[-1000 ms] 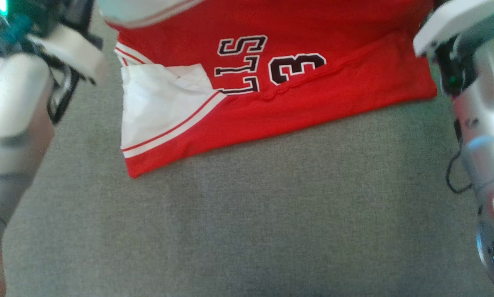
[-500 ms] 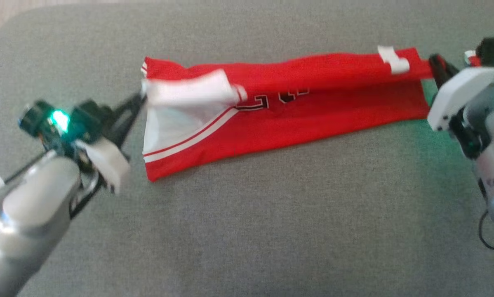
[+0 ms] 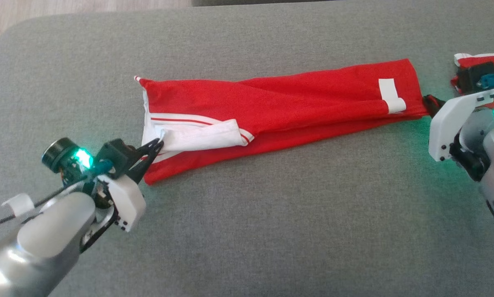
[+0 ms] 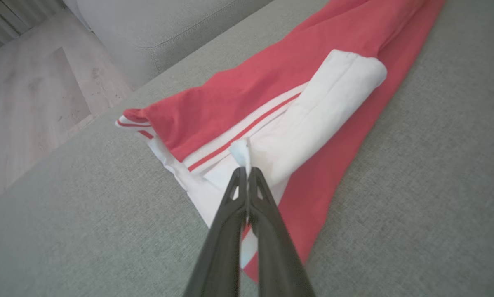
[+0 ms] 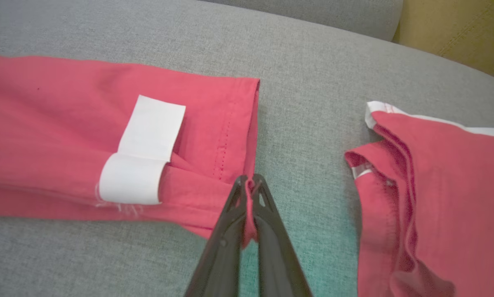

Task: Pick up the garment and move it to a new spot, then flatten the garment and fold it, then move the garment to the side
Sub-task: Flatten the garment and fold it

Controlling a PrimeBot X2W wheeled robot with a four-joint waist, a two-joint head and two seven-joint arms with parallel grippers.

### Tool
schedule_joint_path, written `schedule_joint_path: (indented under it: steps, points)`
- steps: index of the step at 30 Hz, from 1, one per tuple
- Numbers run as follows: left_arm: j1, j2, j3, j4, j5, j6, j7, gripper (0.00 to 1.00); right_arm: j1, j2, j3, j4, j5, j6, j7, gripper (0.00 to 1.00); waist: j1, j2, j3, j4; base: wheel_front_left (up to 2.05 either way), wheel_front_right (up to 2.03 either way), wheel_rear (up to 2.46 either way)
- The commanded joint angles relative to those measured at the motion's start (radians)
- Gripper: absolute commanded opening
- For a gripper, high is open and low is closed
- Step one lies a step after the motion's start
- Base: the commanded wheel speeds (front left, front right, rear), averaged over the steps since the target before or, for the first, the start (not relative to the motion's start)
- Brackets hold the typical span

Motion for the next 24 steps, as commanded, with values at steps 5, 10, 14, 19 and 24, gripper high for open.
schedule_joint_path:
  steps: [5,10,14,19,24]
  points:
    - [-0.028,0.024,0.037,0.007,0.059,0.088,-0.068,1.00,0.005,-0.010,-0.007,-0.031,0.049,-0.001,-0.047,1.00,0.0000,-0.0001,-0.019,-0.010,0.00,0.00,0.00]
    - [-0.020,-0.023,0.110,0.029,0.027,0.168,-0.182,1.00,-0.014,0.017,-0.096,-0.048,0.120,-0.001,-0.165,1.00,0.0000,-0.0001,-0.059,-0.015,0.00,0.00,0.00]
    - [0.005,-0.070,0.241,0.001,-0.029,0.250,-0.234,1.00,-0.009,0.067,-0.171,-0.093,0.150,-0.001,-0.317,1.00,0.0000,-0.0001,-0.100,-0.017,0.00,0.00,0.00]
    - [0.119,-0.132,0.451,-0.146,0.001,0.313,-0.238,1.00,0.047,0.131,-0.229,-0.170,0.062,-0.001,-0.476,1.00,0.0000,-0.0001,-0.128,-0.013,0.00,0.00,0.00]
    - [0.274,-0.202,0.619,-0.241,0.060,0.310,-0.238,1.00,0.181,0.237,-0.344,-0.271,-0.076,-0.001,-0.499,1.00,0.0000,-0.0001,-0.138,-0.005,0.00,0.00,0.00]
